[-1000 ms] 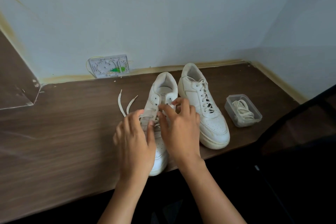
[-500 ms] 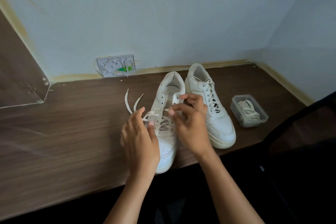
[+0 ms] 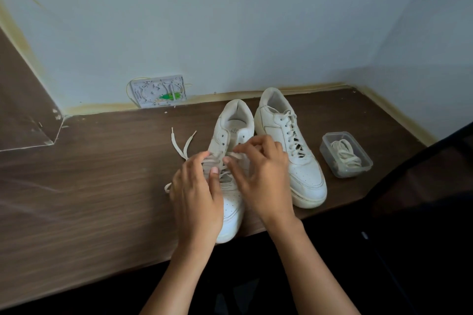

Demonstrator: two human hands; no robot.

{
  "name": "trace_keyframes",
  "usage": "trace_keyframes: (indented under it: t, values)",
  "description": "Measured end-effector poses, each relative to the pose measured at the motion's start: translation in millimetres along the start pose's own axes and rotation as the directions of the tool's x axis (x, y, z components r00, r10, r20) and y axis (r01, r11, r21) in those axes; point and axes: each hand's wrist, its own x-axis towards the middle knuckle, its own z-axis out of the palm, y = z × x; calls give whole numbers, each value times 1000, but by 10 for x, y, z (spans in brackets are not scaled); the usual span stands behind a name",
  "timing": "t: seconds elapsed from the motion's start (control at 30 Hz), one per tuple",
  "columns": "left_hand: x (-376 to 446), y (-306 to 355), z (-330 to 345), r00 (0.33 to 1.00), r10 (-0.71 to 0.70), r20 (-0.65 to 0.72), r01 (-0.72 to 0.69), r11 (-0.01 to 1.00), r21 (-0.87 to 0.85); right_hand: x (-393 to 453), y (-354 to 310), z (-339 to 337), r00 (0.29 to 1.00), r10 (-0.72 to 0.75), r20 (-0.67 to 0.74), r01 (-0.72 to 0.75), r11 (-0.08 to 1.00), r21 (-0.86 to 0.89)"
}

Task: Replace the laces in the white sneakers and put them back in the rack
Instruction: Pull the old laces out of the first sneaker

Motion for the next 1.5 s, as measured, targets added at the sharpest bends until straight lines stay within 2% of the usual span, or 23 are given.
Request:
trace_keyframes:
  t: [0.1,0.17,0.3,0.4,0.47,0.57,0.63,0.8,0.87,0.93,1.0,1.07,1.17,1.23,1.4,1.5]
  values:
    - [6,9,-12,1000,0,29,0,1000,-4,-16,-5,102,999,-17,-47,13,996,-85]
    - [10,16,-20,998,5,55,-4,1000,-11,-18,-8,116,998,-2,-63,-2,997,-72]
    - [12,5,-33,997,-3,76,3,1000,-2,-6,34,85,963,244,-115,-219,956,193]
    - [10,22,-34,996,-17,85,19,1000,-21,-8,40,60,942,316,-117,-282,929,241]
    - [11,27,-29,996,-15,88,18,999,-32,-15,9,43,960,267,-88,-246,949,198]
    - [15,20,-22,996,-5,94,8,1000,-26,-34,-24,71,990,136,-27,-136,991,2]
    - [20,19,-21,995,-3,95,4,1000,-11,-45,-26,121,995,87,-46,-91,992,-86]
    - [18,19,-23,995,-10,97,8,1000,22,-56,5,184,994,20,-104,-38,983,-178]
    - [13,13,-26,995,-13,103,9,999,37,-30,25,136,969,149,-197,-159,987,-32]
    - [14,10,-27,994,-13,112,9,999,35,26,55,44,880,343,-329,-292,936,195]
    - [17,17,-32,993,-7,122,4,1000,24,65,93,-25,835,423,-352,-346,901,261]
    - [-6,38,-49,992,19,123,-22,999,25,70,119,-52,880,374,-294,-319,922,218]
    - [-72,75,-42,984,43,173,-44,999,-3,36,88,-22,980,176,-88,-167,981,97]
    - [-109,71,-21,971,71,228,-80,996,27,21,75,47,996,89,23,-88,996,-26]
    - [-40,31,-78,956,82,281,-106,992,69,8,46,130,999,41,-25,-42,998,-47]
    - [15,-25,-122,964,98,245,-136,980,146,16,92,83,976,183,-120,-172,980,98]
